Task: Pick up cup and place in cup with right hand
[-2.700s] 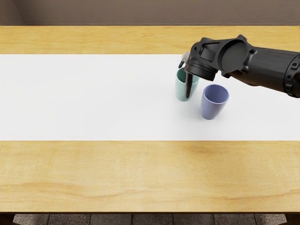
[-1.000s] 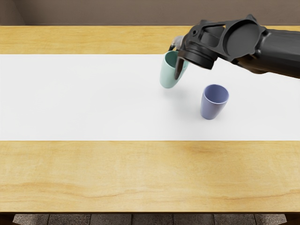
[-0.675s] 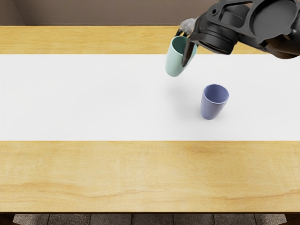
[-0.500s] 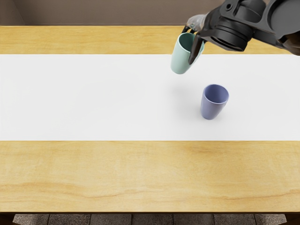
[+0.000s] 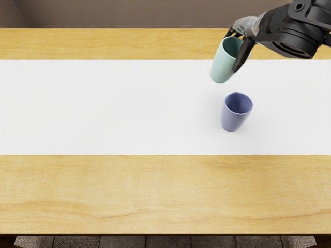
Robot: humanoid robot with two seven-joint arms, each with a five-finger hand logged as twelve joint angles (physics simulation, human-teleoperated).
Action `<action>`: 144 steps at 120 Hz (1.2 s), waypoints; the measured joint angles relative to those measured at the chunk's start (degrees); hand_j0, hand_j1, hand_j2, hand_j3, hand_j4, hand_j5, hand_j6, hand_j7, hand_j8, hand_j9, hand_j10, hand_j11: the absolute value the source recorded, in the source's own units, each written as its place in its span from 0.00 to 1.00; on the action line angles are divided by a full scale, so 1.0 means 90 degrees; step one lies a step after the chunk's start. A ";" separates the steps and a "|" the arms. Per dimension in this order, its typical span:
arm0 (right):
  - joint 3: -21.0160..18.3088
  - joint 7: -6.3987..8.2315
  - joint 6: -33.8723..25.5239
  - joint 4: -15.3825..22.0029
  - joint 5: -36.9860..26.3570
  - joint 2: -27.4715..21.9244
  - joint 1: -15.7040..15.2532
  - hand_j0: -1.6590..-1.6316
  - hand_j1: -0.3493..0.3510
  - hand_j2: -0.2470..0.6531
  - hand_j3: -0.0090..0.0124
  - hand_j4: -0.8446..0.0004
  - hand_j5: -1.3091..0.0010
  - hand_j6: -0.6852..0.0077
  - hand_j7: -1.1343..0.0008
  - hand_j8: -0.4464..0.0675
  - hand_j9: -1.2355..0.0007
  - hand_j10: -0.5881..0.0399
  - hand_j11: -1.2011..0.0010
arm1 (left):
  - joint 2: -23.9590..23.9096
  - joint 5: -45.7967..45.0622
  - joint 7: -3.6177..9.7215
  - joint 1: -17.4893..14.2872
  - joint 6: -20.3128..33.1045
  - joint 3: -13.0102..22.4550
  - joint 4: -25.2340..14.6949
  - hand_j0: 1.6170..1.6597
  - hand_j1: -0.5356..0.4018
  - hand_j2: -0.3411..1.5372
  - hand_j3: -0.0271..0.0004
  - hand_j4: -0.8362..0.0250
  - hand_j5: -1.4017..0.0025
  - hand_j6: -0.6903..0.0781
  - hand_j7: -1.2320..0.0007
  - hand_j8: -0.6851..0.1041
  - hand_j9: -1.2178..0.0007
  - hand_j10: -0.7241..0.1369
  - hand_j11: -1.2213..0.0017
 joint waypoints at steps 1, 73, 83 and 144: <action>-0.0001 0.0000 0.0000 0.0024 -0.0007 -0.0027 0.0011 0.21 0.76 0.26 0.44 0.71 0.43 0.80 0.39 0.59 0.41 0.35 0.40 | 0.0000 0.0000 0.0000 0.0000 0.0000 0.0000 0.0000 0.96 0.94 0.18 0.98 0.97 1.00 0.90 1.00 0.87 1.00 0.84 1.00; -0.0115 0.0000 -0.0179 0.1109 -0.0269 -0.1119 0.0112 0.20 0.75 0.25 0.43 0.70 0.43 0.79 0.39 0.58 0.42 0.34 0.41 | 0.0000 0.0000 0.0000 0.0000 0.0000 0.0027 0.0009 0.96 0.94 0.18 0.98 0.97 1.00 0.90 1.00 0.87 1.00 0.84 1.00; -0.0129 0.0000 -0.0181 0.1194 -0.0275 -0.1226 0.0121 0.20 0.75 0.25 0.43 0.70 0.44 0.79 0.39 0.57 0.42 0.34 0.41 | 0.0000 0.0000 0.0000 0.0000 0.0000 0.0029 0.0009 0.96 0.94 0.18 0.98 0.97 1.00 0.90 1.00 0.87 1.00 0.84 1.00; -0.0398 0.0001 0.0209 0.1444 0.0028 -0.1495 0.0376 0.18 0.74 0.24 0.43 0.68 0.45 0.77 0.41 0.54 0.44 0.32 0.43 | 0.0000 0.0000 0.0000 0.0000 0.0000 0.0039 0.0010 0.96 0.94 0.18 0.98 0.97 1.00 0.90 1.00 0.87 1.00 0.84 1.00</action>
